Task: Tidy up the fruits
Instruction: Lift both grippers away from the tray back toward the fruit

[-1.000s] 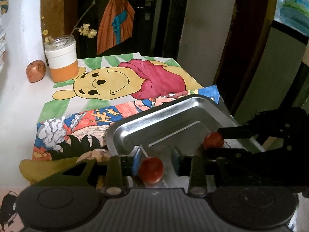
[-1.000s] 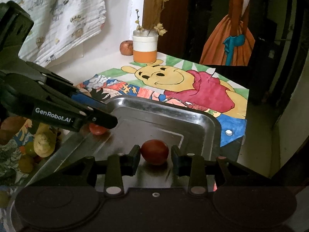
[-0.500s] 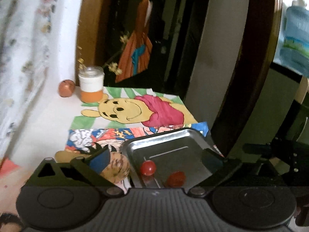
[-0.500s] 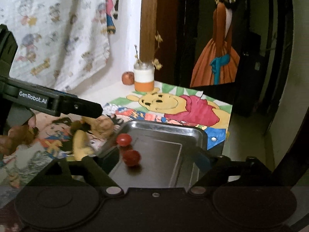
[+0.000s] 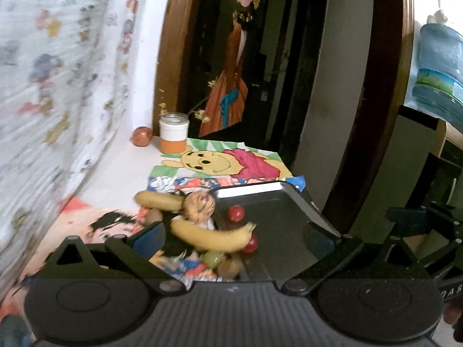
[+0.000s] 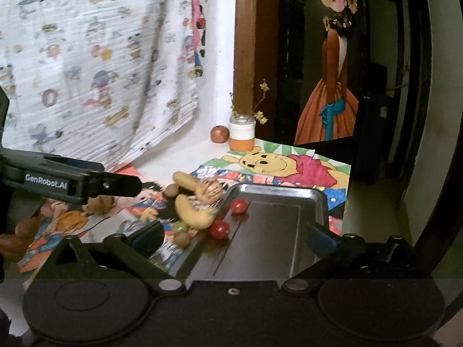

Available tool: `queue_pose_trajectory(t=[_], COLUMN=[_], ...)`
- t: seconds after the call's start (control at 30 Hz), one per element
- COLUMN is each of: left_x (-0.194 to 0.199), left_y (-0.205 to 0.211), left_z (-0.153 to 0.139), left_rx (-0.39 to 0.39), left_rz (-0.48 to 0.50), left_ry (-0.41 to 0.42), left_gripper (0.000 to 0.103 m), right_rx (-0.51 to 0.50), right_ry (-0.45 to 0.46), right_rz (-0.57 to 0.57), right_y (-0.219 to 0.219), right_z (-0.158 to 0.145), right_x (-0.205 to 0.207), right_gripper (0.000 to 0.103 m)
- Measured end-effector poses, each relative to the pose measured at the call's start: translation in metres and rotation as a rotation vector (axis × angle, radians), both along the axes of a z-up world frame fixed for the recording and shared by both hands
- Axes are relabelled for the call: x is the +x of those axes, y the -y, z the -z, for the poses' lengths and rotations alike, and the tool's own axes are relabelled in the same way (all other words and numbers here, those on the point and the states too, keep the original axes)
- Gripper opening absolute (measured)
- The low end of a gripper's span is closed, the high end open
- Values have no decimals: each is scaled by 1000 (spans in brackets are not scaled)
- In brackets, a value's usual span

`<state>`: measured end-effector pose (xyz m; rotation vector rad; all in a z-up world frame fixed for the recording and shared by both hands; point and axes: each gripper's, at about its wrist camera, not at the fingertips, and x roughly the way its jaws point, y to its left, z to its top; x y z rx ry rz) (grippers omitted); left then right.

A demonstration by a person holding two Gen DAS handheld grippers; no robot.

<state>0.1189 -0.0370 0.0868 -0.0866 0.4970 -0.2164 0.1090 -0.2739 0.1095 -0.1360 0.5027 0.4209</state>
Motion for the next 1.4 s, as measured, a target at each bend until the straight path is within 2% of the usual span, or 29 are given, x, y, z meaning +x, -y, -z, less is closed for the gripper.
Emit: queue_pose_trajectory(t=[0.33, 0.73, 0.87, 1.03, 1.2, 1.4], left_x=[-72, -98, -98, -89, -76, -55], left_y=[-27, -37, -44, -58, -70, -83], left_z=[14, 50, 61, 65, 66, 69], left_rx=[41, 73, 64, 70, 85, 102], left_rz=[-91, -114, -123, -139, -146, -150], left_ry=[3, -68, -110, -137, -140, -141], left_gripper=[103, 103, 103, 103, 103, 103], right_rx=[-13, -45, -18, -20, 34, 117], right_ry=[-4, -23, -99, -182, -273, -356], right_rz=[0, 21, 25, -62, -135, -87], right_y=[-8, -32, -41, -59, -78, -89], right_z=[0, 32, 47, 58, 59, 68], right_x=[-58, -85, -83, -72, -46, -18], right_gripper=[102, 102, 102, 103, 102, 101])
